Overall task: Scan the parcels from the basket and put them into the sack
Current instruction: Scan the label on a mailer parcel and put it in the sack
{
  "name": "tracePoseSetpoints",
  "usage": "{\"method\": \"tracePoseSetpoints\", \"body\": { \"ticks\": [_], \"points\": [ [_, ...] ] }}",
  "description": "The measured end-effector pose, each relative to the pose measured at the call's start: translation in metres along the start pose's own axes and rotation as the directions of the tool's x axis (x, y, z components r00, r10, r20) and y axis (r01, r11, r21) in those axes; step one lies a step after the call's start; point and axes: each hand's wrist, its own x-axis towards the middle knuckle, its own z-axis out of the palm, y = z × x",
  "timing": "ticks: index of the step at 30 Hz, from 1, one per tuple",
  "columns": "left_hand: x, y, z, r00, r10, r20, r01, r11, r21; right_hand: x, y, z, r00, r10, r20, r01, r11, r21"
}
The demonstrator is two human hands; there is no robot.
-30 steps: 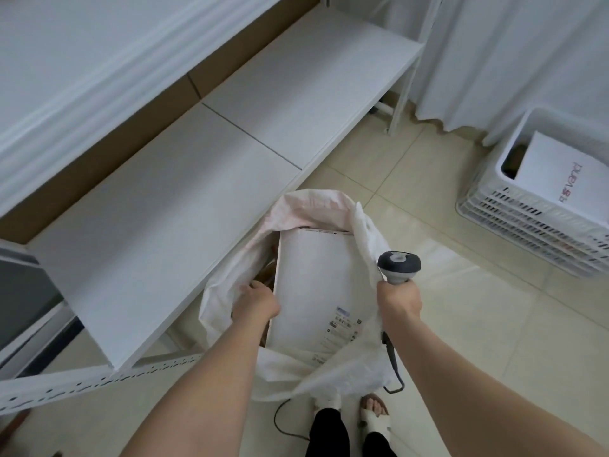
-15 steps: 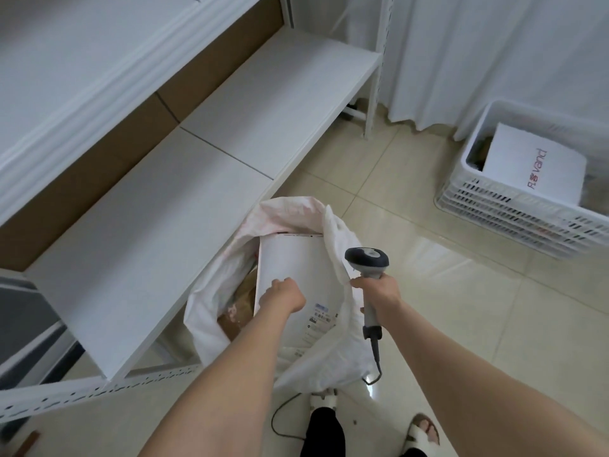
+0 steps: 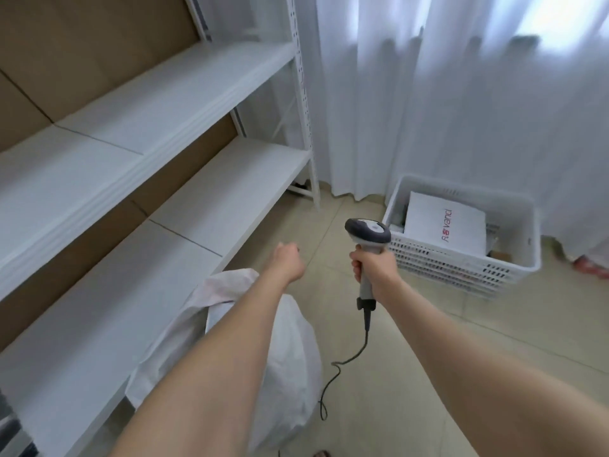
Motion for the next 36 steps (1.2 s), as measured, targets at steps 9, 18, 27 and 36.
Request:
{"method": "tracePoseSetpoints", "body": {
  "ticks": [9, 18, 27, 36],
  "points": [
    [0.057, 0.166, -0.034, 0.980, 0.198, 0.019, -0.196, 0.979, -0.054, 0.040, -0.118, -0.109, 0.971, -0.128, -0.204, 0.155, 0.981, 0.121],
    [0.161, 0.304, -0.037, 0.936, 0.342, 0.081, -0.341, 0.940, -0.028, 0.148, -0.185, -0.186, 0.947, 0.004, -0.323, 0.131, 0.909, 0.397],
    [0.266, 0.408, 0.005, 0.909, 0.368, 0.197, -0.379, 0.925, 0.020, 0.268, -0.209, -0.255, 0.923, 0.182, -0.338, 0.029, 0.845, 0.535],
    [0.420, 0.515, 0.066, 0.941, 0.235, 0.245, -0.244, 0.970, 0.009, 0.446, -0.242, -0.330, 0.907, 0.339, -0.249, -0.151, 0.816, 0.558]
  ]
}}
